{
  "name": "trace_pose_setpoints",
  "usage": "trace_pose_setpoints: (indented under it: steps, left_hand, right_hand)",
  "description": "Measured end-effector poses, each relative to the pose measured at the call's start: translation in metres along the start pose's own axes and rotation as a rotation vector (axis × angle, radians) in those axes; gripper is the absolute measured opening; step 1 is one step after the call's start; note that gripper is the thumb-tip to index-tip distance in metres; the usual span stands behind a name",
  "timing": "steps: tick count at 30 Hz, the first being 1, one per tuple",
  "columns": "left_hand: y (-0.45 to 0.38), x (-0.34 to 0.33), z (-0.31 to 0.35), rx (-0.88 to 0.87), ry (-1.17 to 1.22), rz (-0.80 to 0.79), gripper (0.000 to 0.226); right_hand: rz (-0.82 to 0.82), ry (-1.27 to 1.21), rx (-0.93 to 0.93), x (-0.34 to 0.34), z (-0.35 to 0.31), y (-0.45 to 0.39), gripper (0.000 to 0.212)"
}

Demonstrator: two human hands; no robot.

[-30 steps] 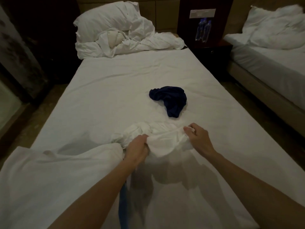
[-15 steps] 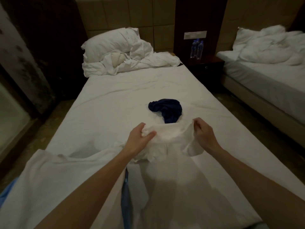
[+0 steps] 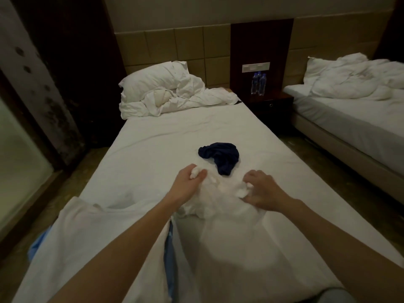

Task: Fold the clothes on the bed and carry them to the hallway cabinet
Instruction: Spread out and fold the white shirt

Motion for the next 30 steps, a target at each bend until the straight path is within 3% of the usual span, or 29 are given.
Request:
trace_pose_setpoints:
  steps: [4, 7, 8, 10, 13, 17, 19, 21, 24, 25, 27, 30]
  left_hand:
    - [0.007, -0.042, -0.010, 0.033, 0.027, -0.199, 0.026]
    - [0.008, -0.052, -0.025, 0.084, 0.018, -0.307, 0.042]
    - [0.006, -0.048, -0.035, 0.098, -0.016, -0.329, 0.049]
    - [0.002, -0.034, -0.061, 0.156, -0.077, -0.359, 0.042]
    - [-0.005, -0.010, -0.100, 0.295, -0.184, -0.302, 0.034]
    - [-0.020, 0.009, -0.143, 0.390, -0.518, -0.160, 0.086]
    - [-0.031, 0.008, -0.159, 0.468, -0.579, -0.160, 0.095]
    - [-0.042, 0.004, -0.172, 0.523, -0.736, -0.165, 0.077]
    - [-0.059, 0.001, -0.187, 0.505, -0.911, -0.124, 0.033]
    - [-0.063, 0.000, -0.190, 0.462, -0.847, -0.082, 0.023]
    - [-0.066, -0.003, -0.184, 0.330, -0.494, -0.016, 0.013]
    - [-0.064, -0.009, -0.158, 0.138, -0.170, -0.030, 0.013]
  right_hand:
    - [-0.201, -0.445, 0.079, -0.026, -0.042, 0.007, 0.092]
    - [-0.220, -0.614, -0.034, -0.054, -0.047, -0.003, 0.089]
    - [-0.215, -0.569, -0.045, -0.062, -0.041, -0.007, 0.078]
    - [-0.224, -0.413, -0.056, -0.076, -0.024, -0.013, 0.053]
    - [-0.281, -0.073, -0.148, -0.093, 0.011, -0.021, 0.046]
    - [-0.231, 0.327, -0.320, -0.109, 0.048, -0.033, 0.044]
    - [-0.201, 0.389, -0.413, -0.114, 0.055, -0.039, 0.051]
    - [-0.127, 0.428, -0.425, -0.122, 0.054, -0.049, 0.069]
    - [-0.017, 0.407, -0.239, -0.131, 0.037, -0.070, 0.101]
    - [-0.017, 0.391, -0.126, -0.134, 0.028, -0.077, 0.102]
    - [-0.098, 0.326, 0.074, -0.139, 0.001, -0.089, 0.091]
    - [-0.279, -0.073, 0.008, -0.137, -0.050, -0.105, 0.083]
Point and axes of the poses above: each hand's wrist, its own y-axis away from the middle knuckle, its own x-axis out of the back of the hand, z = x × y, the point moved 1 cm from there along -y, towards the middle knuckle, and after that the axes turned 7 degrees about -z, right-handed, at the moved point
